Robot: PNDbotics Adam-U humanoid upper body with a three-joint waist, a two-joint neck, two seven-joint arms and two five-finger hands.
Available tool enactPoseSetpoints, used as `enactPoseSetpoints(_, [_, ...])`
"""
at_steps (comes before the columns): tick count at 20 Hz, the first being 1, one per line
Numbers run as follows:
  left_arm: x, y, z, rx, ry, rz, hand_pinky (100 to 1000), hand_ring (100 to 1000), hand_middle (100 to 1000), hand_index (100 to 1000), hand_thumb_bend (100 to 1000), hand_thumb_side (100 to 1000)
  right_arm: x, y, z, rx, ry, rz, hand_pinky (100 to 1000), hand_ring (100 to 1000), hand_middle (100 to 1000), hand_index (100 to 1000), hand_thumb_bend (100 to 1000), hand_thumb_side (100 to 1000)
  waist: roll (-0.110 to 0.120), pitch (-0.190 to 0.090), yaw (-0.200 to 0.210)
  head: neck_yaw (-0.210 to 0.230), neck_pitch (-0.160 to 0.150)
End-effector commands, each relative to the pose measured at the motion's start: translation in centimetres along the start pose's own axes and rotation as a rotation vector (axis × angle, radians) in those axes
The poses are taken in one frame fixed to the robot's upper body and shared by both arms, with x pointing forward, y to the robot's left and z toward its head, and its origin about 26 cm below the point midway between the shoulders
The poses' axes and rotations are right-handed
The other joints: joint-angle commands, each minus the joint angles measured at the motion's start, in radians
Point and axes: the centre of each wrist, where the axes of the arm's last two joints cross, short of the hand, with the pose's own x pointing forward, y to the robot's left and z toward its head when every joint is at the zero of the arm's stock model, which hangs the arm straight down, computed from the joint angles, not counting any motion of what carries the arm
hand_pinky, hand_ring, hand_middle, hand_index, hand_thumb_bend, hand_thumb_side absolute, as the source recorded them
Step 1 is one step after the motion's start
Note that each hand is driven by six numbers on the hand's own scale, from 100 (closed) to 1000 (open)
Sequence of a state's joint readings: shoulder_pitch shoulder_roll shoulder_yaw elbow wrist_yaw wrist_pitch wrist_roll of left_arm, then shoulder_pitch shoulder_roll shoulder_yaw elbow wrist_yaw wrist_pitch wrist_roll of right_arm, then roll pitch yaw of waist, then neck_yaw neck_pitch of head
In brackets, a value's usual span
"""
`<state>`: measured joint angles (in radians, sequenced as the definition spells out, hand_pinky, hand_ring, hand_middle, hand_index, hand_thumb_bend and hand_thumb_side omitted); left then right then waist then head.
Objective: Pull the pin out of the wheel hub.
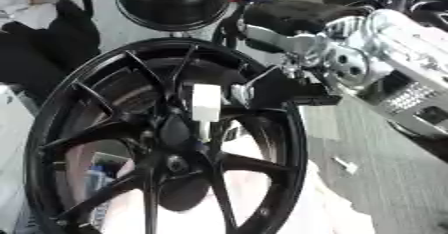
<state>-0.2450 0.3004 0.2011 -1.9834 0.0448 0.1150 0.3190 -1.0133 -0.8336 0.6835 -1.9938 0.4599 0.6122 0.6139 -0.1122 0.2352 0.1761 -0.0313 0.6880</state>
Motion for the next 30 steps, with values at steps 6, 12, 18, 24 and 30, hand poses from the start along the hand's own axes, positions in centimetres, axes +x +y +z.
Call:
enactPoseSetpoints(6, [0.8, 0.7, -0.4, -0.003, -0.030, -0.025, 628, 526, 531, 694, 176, 354, 1.0, 0.0, -0.2, 0.045, 0.032, -0.052, 923, 859, 732, 847, 100, 245, 0.007, -0.020, -0.007, -0.006, 0.031])
enactPoseSetpoints(12, [0.8, 0.7, -0.4, -0.001, -0.028, -0.026, 628, 527, 531, 694, 178, 355, 1.2, 0.6, -0.5, 0.078, 0.041, -0.096, 924, 867, 738, 849, 100, 266, 0.005, -0.021, -0.008, 0.000, 0.036])
enactPoseSetpoints(18, [0.8, 0.7, -0.4, -0.002, -0.028, -0.025, 628, 527, 531, 694, 179, 356, 1.4, 0.9, -0.6, 0.085, 0.049, -0.117, 930, 886, 748, 859, 100, 359, 0.004, -0.018, -0.004, -0.002, 0.032])
enactPoseSetpoints(24, [0.8, 0.6, -0.5, -0.007, -0.032, -0.022, 627, 526, 531, 694, 178, 357, 1.4, 1.2, -0.7, 0.094, 0.051, -0.135, 936, 893, 753, 866, 100, 450, 0.003, -0.011, -0.004, -0.002, 0.033])
enactPoseSetpoints(30, [0.9, 0.5, -0.5, -0.008, -0.035, -0.018, 627, 526, 531, 694, 176, 359, 1.3, 1.7, -0.7, 0.097, 0.063, -0.132, 946, 902, 766, 870, 100, 447, 0.003, 0.001, 0.003, -0.007, 0.027])
